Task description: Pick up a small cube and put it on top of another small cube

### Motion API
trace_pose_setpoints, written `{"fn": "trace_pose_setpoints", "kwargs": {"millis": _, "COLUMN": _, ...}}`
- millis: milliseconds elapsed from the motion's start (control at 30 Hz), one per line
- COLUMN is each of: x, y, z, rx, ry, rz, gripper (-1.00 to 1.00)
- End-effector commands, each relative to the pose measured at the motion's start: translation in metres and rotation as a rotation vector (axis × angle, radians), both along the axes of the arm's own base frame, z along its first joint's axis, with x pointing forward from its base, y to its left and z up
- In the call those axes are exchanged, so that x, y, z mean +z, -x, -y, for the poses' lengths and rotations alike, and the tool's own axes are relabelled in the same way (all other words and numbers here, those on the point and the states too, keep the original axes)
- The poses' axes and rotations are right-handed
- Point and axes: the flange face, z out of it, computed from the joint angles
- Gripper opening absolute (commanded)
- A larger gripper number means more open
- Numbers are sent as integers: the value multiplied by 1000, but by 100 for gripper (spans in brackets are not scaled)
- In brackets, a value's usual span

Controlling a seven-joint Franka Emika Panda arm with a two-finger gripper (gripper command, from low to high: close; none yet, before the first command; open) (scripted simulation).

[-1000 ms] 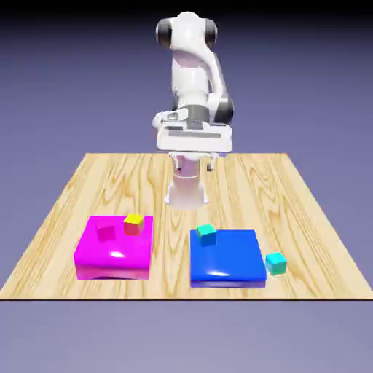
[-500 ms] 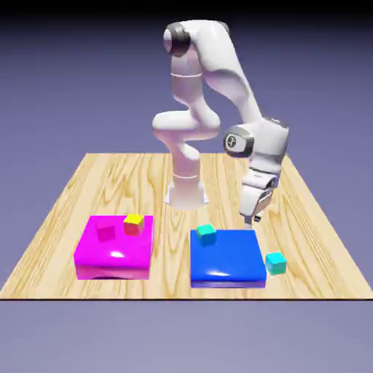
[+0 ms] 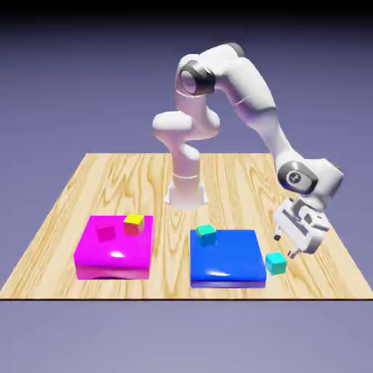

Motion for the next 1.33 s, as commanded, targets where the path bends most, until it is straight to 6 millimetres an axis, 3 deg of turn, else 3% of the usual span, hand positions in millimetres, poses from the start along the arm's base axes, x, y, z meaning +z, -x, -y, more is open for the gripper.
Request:
{"fn": "trace_pose_setpoints", "kwargs": {"millis": 0, "x": -11, "y": 0, "z": 4, "rx": 1, "ry": 0, "rz": -1, "gripper": 0}}
{"fn": "trace_pose_setpoints", "kwargs": {"millis": 33, "x": -11, "y": 0, "z": 4, "rx": 1, "ry": 0, "rz": -1, "gripper": -100}}
{"fn": "trace_pose_setpoints", "kwargs": {"millis": 67, "x": -11, "y": 0, "z": 4, "rx": 1, "ry": 0, "rz": -1, "gripper": -100}}
{"fn": "trace_pose_setpoints", "kwargs": {"millis": 167, "x": 43, "y": 4, "z": -14, "rx": 0, "ry": 0, "rz": 0, "gripper": -100}}
{"fn": "trace_pose_setpoints", "kwargs": {"millis": 200, "x": 55, "y": 0, "z": -8, "rx": -44, "ry": 5, "rz": 3, "gripper": -100}}
{"fn": "trace_pose_setpoints", "kwargs": {"millis": 367, "x": 75, "y": -60, "z": 125, "rx": -638, "ry": 57, "rz": 61, "gripper": -100}}
{"fn": "trace_pose_setpoints", "kwargs": {"millis": 467, "x": 93, "y": -76, "z": 206, "rx": -999, "ry": 77, "rz": 93, "gripper": -100}}
{"fn": "trace_pose_setpoints", "kwargs": {"millis": 567, "x": 114, "y": -79, "z": 285, "rx": -1361, "ry": 88, "rz": 119, "gripper": -100}}
{"fn": "trace_pose_setpoints", "kwargs": {"millis": 767, "x": 158, "y": -49, "z": 428, "rx": -2084, "ry": 78, "rz": 124, "gripper": -100}}
{"fn": "trace_pose_setpoints", "kwargs": {"millis": 967, "x": 201, "y": 17, "z": 543, "rx": -2790, "ry": 8, "rz": 15, "gripper": -100}}
{"fn": "trace_pose_setpoints", "kwargs": {"millis": 1033, "x": 204, "y": 23, "z": 551, "rx": -2842, "ry": -1, "rz": 0, "gripper": -100}}
{"fn": "trace_pose_setpoints", "kwargs": {"millis": 1167, "x": 141, "y": 34, "z": 533, "rx": -2842, "ry": -1, "rz": -1, "gripper": -100}}
{"fn": "trace_pose_setpoints", "kwargs": {"millis": 1200, "x": 139, "y": 35, "z": 532, "rx": -2842, "ry": -1, "rz": 0, "gripper": -100}}
{"fn": "trace_pose_setpoints", "kwargs": {"millis": 1233, "x": 139, "y": 35, "z": 532, "rx": -2842, "ry": -1, "rz": 0, "gripper": 100}}
{"fn": "trace_pose_setpoints", "kwargs": {"millis": 1267, "x": 139, "y": 35, "z": 532, "rx": -2842, "ry": -1, "rz": 0, "gripper": 100}}
{"fn": "trace_pose_setpoints", "kwargs": {"millis": 1300, "x": 154, "y": 31, "z": 537, "rx": -2841, "ry": -2, "rz": -2, "gripper": 100}}
